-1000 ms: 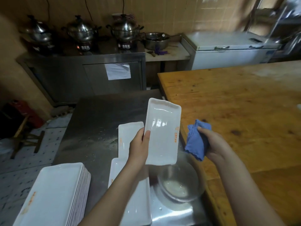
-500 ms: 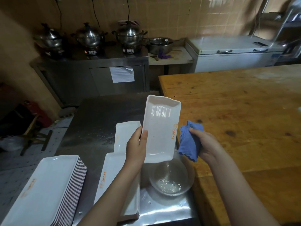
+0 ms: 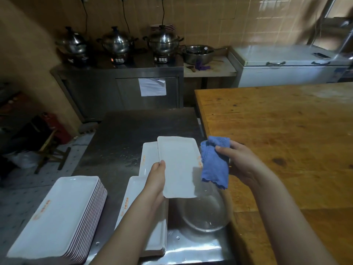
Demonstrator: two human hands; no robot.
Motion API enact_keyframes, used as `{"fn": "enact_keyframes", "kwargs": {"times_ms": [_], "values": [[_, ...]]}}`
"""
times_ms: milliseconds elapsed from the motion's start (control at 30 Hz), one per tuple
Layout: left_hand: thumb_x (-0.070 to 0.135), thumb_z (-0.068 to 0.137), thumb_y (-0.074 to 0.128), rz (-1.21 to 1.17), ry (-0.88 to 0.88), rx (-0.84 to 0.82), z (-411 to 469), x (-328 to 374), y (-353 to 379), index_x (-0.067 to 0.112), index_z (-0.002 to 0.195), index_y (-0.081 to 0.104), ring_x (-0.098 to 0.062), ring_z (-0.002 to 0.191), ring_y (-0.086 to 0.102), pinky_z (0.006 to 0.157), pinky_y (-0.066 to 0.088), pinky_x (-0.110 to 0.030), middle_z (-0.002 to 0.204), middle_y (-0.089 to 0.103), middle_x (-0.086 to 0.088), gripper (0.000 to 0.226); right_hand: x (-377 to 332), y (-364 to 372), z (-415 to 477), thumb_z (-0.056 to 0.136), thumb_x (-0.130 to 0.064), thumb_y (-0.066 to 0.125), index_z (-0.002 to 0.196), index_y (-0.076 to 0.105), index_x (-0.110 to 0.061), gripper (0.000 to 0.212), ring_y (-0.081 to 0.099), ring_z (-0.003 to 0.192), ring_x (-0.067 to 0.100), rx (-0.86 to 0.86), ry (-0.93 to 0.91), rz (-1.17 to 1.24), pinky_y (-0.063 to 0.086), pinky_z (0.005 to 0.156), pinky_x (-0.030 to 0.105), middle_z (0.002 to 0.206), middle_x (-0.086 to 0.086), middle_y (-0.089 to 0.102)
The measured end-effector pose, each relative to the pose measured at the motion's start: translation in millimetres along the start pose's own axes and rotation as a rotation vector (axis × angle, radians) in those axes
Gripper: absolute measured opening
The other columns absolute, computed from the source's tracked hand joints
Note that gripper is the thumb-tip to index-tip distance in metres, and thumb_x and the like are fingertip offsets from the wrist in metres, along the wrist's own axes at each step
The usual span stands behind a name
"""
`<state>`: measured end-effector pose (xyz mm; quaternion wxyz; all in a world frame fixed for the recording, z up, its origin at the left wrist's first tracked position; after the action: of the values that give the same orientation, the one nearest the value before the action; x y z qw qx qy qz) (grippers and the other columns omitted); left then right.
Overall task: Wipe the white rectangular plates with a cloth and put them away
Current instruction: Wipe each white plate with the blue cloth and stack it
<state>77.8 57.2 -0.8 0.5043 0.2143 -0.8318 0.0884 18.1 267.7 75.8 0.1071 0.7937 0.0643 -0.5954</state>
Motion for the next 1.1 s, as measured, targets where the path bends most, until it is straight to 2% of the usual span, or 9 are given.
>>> {"fn": "enact_keyframes", "kwargs": {"times_ms": [133, 300, 400, 500, 600, 667, 867, 1000, 1100], "values": [[0.030, 0.100, 0.037, -0.178, -0.092, 0.017, -0.9, -6.1, -8.2, 0.009, 0.120, 0.051, -0.033, 0.099, 0.062, 0.086, 0.051, -0.047, 0.115, 0.062, -0.015, 0.032, 8.0, 62.2, 1.1, 0.092, -0.026, 0.059, 0.100, 0.064, -0.013, 0.016, 0.070, 0.079, 0.019, -0.154, 0.073, -0.076, 0.053, 0.063, 0.030, 0.085, 0.005, 0.073], [0.032, 0.098, 0.041, -0.321, -0.132, 0.032, -2.7, -0.5, -29.2, 0.009, 0.100, 0.058, -0.030, 0.068, 0.064, 0.059, 0.050, -0.035, 0.084, 0.067, -0.015, 0.029, 30.0, 123.5, 8.4, 0.089, -0.020, 0.064, 0.089, 0.061, -0.018, 0.004, 0.069, 0.077, 0.014, -0.223, 0.069, -0.240, 0.057, 0.066, 0.028, 0.090, 0.007, 0.069], [0.032, 0.100, 0.037, -0.286, -0.061, 0.042, -4.7, 10.3, -55.4, 0.011, 0.102, 0.059, -0.025, 0.064, 0.067, 0.056, 0.050, -0.029, 0.077, 0.070, -0.010, 0.031, 19.3, 137.3, 16.4, 0.083, -0.031, 0.067, 0.097, 0.059, -0.018, 0.020, 0.061, 0.091, 0.021, -0.071, -0.235, -0.827, 0.049, 0.077, 0.035, 0.097, 0.004, 0.064], [0.032, 0.100, 0.038, -0.222, -0.001, 0.057, -7.1, 26.2, -83.1, 0.014, 0.102, 0.060, -0.025, 0.072, 0.068, 0.060, 0.051, -0.029, 0.083, 0.071, -0.005, 0.028, -0.4, 159.3, 12.2, 0.088, -0.036, 0.060, 0.138, 0.037, -0.021, 0.058, 0.045, 0.112, 0.024, 0.175, -0.531, -1.364, 0.040, 0.090, 0.034, 0.126, 0.005, 0.047], [0.038, 0.097, 0.043, -0.211, -0.004, 0.057, -14.6, 38.4, -89.5, 0.013, 0.108, 0.062, -0.030, 0.084, 0.068, 0.073, 0.056, -0.040, 0.095, 0.072, -0.009, 0.033, 0.6, 173.3, 7.8, 0.096, -0.020, 0.043, 0.146, 0.028, -0.013, 0.052, 0.037, 0.129, 0.026, 0.086, -0.580, -1.286, 0.032, 0.104, 0.032, 0.145, 0.009, 0.035], [0.043, 0.095, 0.045, -0.205, -0.001, 0.075, -13.0, 45.7, -99.9, 0.015, 0.104, 0.065, -0.025, 0.072, 0.071, 0.064, 0.058, -0.037, 0.084, 0.074, -0.006, 0.036, 8.4, 199.1, 0.3, 0.096, -0.012, 0.036, 0.139, 0.036, -0.006, 0.044, 0.037, 0.129, 0.028, -0.108, -0.610, -1.253, 0.026, 0.107, 0.030, 0.143, 0.012, 0.037], [0.047, 0.097, 0.033, -0.117, 0.034, 0.067, -12.4, 55.7, -119.1, 0.019, 0.098, 0.062, -0.015, 0.075, 0.067, 0.061, 0.051, -0.024, 0.096, 0.071, -0.006, 0.040, 28.3, 251.9, -5.9, 0.102, -0.037, 0.021, 0.152, 0.007, -0.020, 0.055, -0.004, 0.146, 0.009, -0.363, -0.513, -1.144, -0.008, 0.113, 0.025, 0.160, -0.005, -0.001], [0.043, 0.098, 0.028, -0.027, 0.043, -0.014, -18.1, 67.1, -123.1, 0.015, 0.127, 0.050, -0.028, 0.111, 0.057, 0.091, 0.045, -0.035, 0.126, 0.056, -0.014, 0.046, 21.6, 275.5, 10.1, 0.101, -0.046, 0.013, 0.152, 0.001, -0.026, 0.056, -0.013, 0.145, 0.008, -0.299, -0.640, -1.324, -0.019, 0.109, 0.031, 0.160, -0.010, -0.006], [0.044, 0.096, 0.035, -0.027, 0.046, 0.036, -19.0, 71.9, -140.8, 0.020, 0.110, 0.059, -0.032, 0.097, 0.065, 0.085, 0.054, -0.043, 0.109, 0.066, -0.013, 0.037, 11.9, 269.4, 32.2, 0.100, -0.049, 0.010, 0.152, -0.001, -0.027, 0.057, -0.014, 0.145, 0.013, -0.121, -0.663, -1.531, -0.024, 0.107, 0.035, 0.160, -0.008, -0.009]]}}
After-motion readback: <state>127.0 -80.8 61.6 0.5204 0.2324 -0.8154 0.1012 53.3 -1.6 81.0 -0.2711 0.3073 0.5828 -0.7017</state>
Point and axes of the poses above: each hand's wrist, its own z-axis towards the middle knuckle, its own y-axis out of the palm, x = y × z, the point moved 7 cm from there along z, towards the middle knuckle
